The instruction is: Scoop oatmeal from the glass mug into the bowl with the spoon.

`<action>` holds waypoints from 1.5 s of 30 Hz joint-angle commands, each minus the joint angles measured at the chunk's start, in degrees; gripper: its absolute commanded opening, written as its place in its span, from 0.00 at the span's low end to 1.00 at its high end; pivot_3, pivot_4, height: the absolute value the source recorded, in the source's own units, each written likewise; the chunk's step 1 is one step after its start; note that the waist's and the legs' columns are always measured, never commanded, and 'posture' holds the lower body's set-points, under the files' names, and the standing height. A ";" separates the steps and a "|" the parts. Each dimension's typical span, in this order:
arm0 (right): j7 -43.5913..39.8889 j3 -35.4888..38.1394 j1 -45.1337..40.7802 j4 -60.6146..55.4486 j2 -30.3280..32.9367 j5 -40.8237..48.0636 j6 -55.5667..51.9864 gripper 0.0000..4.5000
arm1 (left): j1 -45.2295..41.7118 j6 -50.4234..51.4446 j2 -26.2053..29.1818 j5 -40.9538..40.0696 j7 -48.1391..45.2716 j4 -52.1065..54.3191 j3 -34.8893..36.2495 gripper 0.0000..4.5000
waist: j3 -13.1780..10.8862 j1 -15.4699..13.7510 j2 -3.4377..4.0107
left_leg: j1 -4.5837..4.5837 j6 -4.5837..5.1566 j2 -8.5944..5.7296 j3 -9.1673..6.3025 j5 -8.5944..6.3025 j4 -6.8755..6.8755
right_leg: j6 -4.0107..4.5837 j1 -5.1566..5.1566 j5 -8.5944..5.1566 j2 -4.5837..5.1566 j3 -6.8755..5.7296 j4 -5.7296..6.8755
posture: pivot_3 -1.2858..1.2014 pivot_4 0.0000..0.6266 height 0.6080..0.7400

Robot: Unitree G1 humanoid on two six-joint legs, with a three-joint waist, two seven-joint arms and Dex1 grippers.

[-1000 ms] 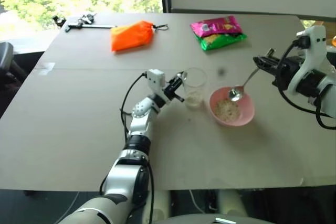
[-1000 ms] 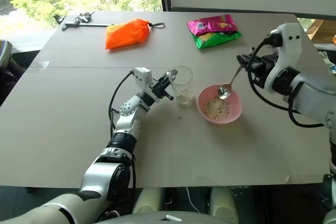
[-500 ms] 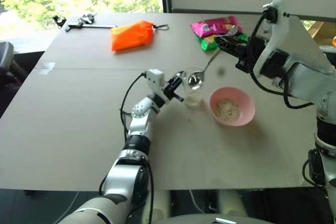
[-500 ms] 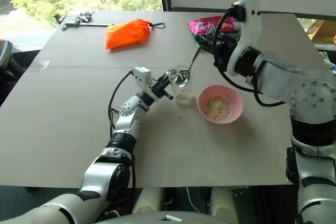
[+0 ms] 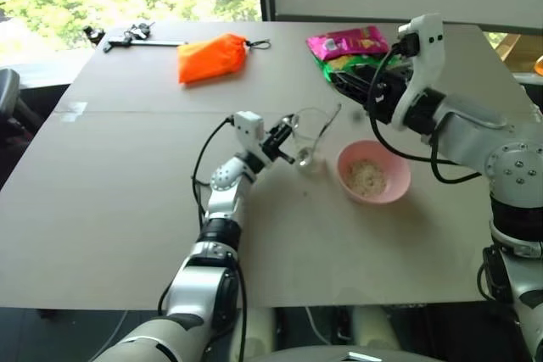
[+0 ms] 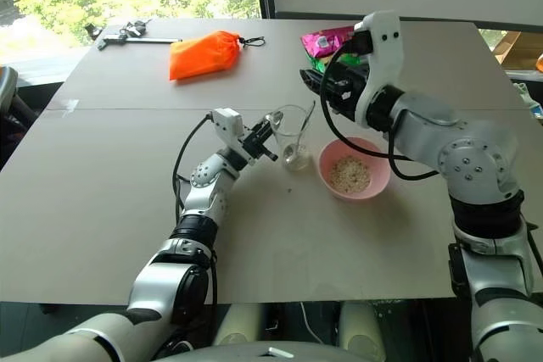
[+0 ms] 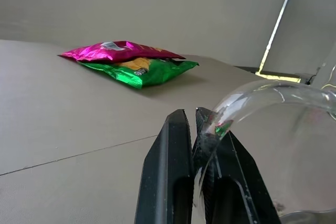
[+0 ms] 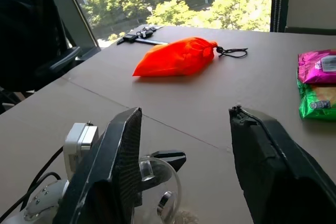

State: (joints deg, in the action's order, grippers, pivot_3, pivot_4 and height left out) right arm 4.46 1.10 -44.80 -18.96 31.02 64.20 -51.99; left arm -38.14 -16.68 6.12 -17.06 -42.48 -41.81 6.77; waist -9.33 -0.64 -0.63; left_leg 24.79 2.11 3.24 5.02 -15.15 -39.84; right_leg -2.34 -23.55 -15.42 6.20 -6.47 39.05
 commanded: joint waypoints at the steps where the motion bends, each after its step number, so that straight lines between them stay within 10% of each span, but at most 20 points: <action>1: -0.01 5.23 -0.53 0.06 -0.37 -1.87 1.79 0.57 | 0.74 -0.87 2.21 -0.11 0.67 0.83 1.53 0.00 | 0.00 0.05 0.00 | 0.00 0.00 0.01 0.00 0.00 0.00 | 0.00 0.00 0.00 -0.01 0.00 0.00 | 0.52 0.24 0.66; 15: -2.15 12.82 7.78 -0.08 -0.34 -6.78 1.87 0.57 | 4.48 5.43 4.82 -2.19 2.62 5.96 2.63 0.00 | 0.01 0.97 0.02 | -0.07 -0.01 0.02 0.03 0.00 0.00 | 0.00 0.00 0.00 0.00 0.05 0.09 | 0.52 0.24 0.66; 23: -3.44 13.10 7.22 -0.67 -0.97 -7.58 1.72 0.61 | 5.38 3.10 5.51 -0.12 3.56 7.24 2.01 0.76 | 0.01 1.02 0.01 | -0.03 -0.01 0.01 0.02 0.00 0.00 | 0.00 -0.01 0.00 0.00 0.05 0.07 | 0.52 0.24 0.66; 36: -12.63 15.88 15.81 -9.66 -1.25 -1.80 4.34 0.61 | 18.63 11.64 9.37 -3.06 3.15 28.54 1.87 0.76 | 0.01 0.99 0.02 | -0.02 0.00 0.03 -0.08 0.00 0.01 | 0.00 -0.01 0.00 0.03 0.05 0.03 | 0.52 0.24 0.66; 45: -40.59 17.34 51.64 -12.46 -0.79 -16.48 26.61 0.61 | 40.03 26.94 15.31 -6.68 4.49 55.96 0.80 0.76 | -0.01 0.31 0.07 | -0.12 0.00 0.06 -0.37 -0.01 0.16 | 0.00 0.08 0.00 0.07 0.06 -0.11 | 0.52 0.24 0.66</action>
State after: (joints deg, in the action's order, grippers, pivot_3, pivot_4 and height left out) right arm -31.39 15.83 5.93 -31.24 30.04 49.70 -30.40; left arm 0.46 8.68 20.82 -21.75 -37.72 8.04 8.20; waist -9.33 -0.34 -0.57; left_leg 24.63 2.12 3.30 4.65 -15.17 -39.69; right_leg -2.35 -23.46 -15.42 6.27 -6.39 38.97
